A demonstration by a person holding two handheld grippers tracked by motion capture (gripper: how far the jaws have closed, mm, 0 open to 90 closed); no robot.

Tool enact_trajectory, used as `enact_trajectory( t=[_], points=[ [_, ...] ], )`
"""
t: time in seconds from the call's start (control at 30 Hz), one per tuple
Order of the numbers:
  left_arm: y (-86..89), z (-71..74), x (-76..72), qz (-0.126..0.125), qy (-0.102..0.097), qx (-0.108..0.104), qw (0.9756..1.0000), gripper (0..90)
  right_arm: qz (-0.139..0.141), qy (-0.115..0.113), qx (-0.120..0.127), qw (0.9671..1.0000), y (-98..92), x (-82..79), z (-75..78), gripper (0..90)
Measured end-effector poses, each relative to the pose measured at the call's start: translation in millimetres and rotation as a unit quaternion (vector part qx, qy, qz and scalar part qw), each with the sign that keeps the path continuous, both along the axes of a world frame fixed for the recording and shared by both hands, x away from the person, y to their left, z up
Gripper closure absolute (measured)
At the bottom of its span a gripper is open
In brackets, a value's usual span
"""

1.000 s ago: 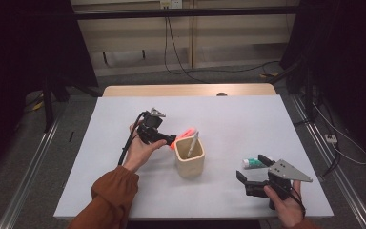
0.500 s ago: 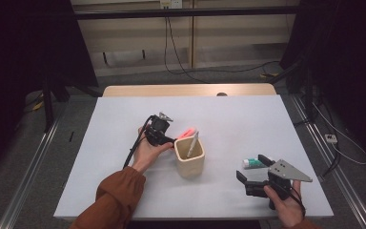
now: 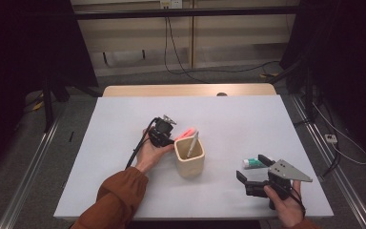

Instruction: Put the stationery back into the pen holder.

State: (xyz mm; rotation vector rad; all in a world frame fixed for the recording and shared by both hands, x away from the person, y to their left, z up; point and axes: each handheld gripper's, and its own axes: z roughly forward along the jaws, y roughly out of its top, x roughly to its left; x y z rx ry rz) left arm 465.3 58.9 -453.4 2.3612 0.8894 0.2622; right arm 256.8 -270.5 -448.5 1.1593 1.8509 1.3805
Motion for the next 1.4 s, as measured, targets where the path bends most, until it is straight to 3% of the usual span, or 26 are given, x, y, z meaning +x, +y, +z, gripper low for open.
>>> enact_trajectory(
  t=[0.2,0.4,0.9,1.1,1.4],
  points=[
    [-1.3,0.7,-1.9,-0.011,0.0,0.002,0.9999,49.4,0.0,0.0,-0.001,1.0,-0.1,-0.3,0.0,2.4],
    [-1.5,2.2,-2.5,-0.024,0.014,-0.005,0.9996,66.2,0.0,-0.001,-0.001,1.0,0.0,-0.4,0.1,2.4],
    [1.7,5.6,-2.2,-0.017,0.019,-0.016,0.9996,67.2,0.001,-0.001,0.0,1.0,-0.2,-0.3,0.1,2.4],
    [5.3,13.6,-4.3,-0.018,0.01,-0.019,0.9996,67.2,0.001,-0.001,0.0,1.0,0.0,-0.4,0.2,2.4],
    [20.3,28.7,-3.7,-0.016,0.003,-0.041,0.999,67.2,0.001,0.0,0.0,1.0,0.2,-0.1,0.0,2.4]
  ],
)
